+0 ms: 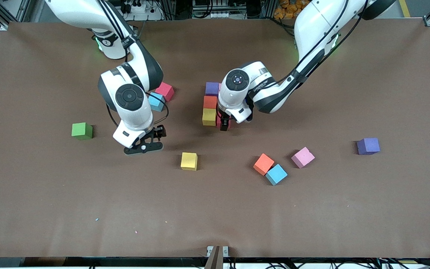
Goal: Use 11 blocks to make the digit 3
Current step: 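Reach the left gripper to orange while the right gripper reaches yellow, then grasp the orange cube with the left gripper while the right gripper grasps yellow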
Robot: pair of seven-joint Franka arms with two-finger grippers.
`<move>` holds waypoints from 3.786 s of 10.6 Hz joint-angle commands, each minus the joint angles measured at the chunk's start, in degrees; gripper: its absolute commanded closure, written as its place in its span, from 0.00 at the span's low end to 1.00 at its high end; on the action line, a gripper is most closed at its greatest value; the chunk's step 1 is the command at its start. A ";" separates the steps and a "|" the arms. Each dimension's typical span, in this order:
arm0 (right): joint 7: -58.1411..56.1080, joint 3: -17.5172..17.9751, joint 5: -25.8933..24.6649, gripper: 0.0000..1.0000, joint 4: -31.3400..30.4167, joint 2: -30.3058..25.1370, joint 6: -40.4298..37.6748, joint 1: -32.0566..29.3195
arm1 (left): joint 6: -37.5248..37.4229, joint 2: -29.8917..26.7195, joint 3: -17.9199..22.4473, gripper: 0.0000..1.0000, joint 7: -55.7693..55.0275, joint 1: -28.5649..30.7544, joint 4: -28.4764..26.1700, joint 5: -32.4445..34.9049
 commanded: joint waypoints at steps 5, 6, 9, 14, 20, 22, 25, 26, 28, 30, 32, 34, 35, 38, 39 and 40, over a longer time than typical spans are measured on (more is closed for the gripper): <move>1.82 0.33 7.74 0.00 2.95 2.26 3.79 0.71 | -8.11 -5.94 -0.08 0.00 7.01 1.60 2.36 1.25; 4.10 0.33 7.83 0.00 4.79 4.28 5.63 1.32 | -9.34 -6.03 0.01 0.00 9.82 2.82 3.50 1.34; 12.54 0.33 7.13 0.00 14.18 12.80 7.58 3.61 | -13.91 -5.76 0.01 0.00 19.57 6.95 7.46 1.08; 14.94 -0.72 6.16 0.00 21.68 21.34 14.76 4.75 | -15.51 -2.26 2.11 0.00 35.23 11.88 12.38 1.34; 15.72 -1.61 6.25 0.00 21.25 23.72 16.46 6.42 | -14.98 4.42 6.16 0.00 43.41 11.09 17.83 2.31; 15.64 -1.61 6.08 0.00 21.16 24.69 17.59 6.77 | -14.80 7.50 7.04 0.00 45.18 10.04 21.08 2.48; 15.28 -1.61 3.45 0.00 21.07 25.13 17.95 6.95 | -13.58 8.65 12.04 0.00 48.42 5.66 22.50 2.40; 15.46 -1.61 3.44 0.00 20.98 25.30 18.04 6.95 | -13.14 9.17 12.66 0.00 48.87 5.03 22.58 2.40; 15.81 -1.61 3.53 0.00 20.89 26.00 18.21 6.87 | -12.08 9.88 12.76 0.00 48.87 5.11 22.58 2.40; 15.90 -1.61 4.05 0.30 20.81 26.18 18.13 6.86 | -11.90 10.76 12.76 0.00 49.13 4.77 22.50 2.40; 15.99 -1.61 4.32 0.62 19.93 26.18 18.04 6.86 | -10.33 11.72 12.76 0.00 49.14 4.85 22.50 2.40; 17.56 -1.52 4.49 0.93 20.10 26.01 17.95 6.95 | -9.62 12.43 12.76 0.00 49.22 4.76 22.41 2.40; 18.44 -1.43 4.49 0.98 20.19 25.92 17.60 7.04 | -9.62 12.87 12.76 0.00 49.22 4.76 22.41 2.31; 18.45 -1.26 4.49 0.99 20.45 25.66 16.99 7.13 | -9.44 13.22 12.76 0.24 49.14 4.76 22.32 2.31; 18.45 -1.08 4.49 0.99 20.72 25.22 15.42 7.13 | -9.44 13.22 12.76 0.43 48.96 4.85 22.32 2.22; 18.45 -0.73 4.49 0.98 21.07 24.96 13.49 7.22 | -9.44 13.13 12.76 0.70 48.26 4.85 22.32 2.13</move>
